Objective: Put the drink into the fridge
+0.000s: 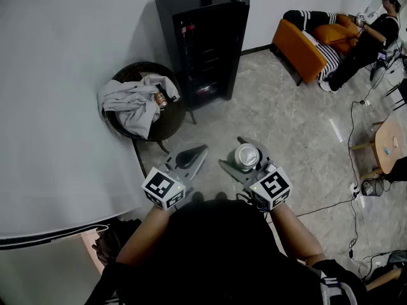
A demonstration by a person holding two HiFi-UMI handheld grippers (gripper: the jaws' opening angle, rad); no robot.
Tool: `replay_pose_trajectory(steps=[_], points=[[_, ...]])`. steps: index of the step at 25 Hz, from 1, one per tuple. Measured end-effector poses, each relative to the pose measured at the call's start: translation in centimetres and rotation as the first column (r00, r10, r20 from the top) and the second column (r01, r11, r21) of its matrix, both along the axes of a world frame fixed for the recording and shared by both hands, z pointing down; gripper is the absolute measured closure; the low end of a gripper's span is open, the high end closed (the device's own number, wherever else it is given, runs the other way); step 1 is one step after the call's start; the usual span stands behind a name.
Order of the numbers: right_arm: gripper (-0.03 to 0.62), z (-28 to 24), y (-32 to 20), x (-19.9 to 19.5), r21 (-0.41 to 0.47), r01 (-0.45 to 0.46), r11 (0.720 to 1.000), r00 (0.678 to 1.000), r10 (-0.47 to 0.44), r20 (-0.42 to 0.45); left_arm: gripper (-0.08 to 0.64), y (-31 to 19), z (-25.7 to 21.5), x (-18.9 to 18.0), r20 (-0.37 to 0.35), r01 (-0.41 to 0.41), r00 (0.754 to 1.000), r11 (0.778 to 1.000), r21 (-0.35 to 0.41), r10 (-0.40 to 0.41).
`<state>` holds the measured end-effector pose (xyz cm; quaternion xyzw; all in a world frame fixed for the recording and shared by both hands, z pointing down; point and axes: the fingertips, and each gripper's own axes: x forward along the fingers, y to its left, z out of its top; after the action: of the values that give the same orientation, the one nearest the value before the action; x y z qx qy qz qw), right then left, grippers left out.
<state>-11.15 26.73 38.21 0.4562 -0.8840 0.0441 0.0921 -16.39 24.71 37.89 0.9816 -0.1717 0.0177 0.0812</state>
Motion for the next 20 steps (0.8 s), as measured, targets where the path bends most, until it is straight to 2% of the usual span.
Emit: replay_pose_trajectory(steps=[14,20], points=[[0.261,0.7,1.9,0.7,-0.023,0.014,1.000,1.000,-0.014,-0.001,0.549,2.0,0.9,0.3,0.019,-0.005,1.000,1.000,-0.026,0.006],[0.261,0.8,1.8,2.3,-0.025,0.018,1.000,1.000,-0.018,0.005,0.549,2.0,0.8,1.1,0.024,-0.002,1.000,1.000,-0.030,0.003]])
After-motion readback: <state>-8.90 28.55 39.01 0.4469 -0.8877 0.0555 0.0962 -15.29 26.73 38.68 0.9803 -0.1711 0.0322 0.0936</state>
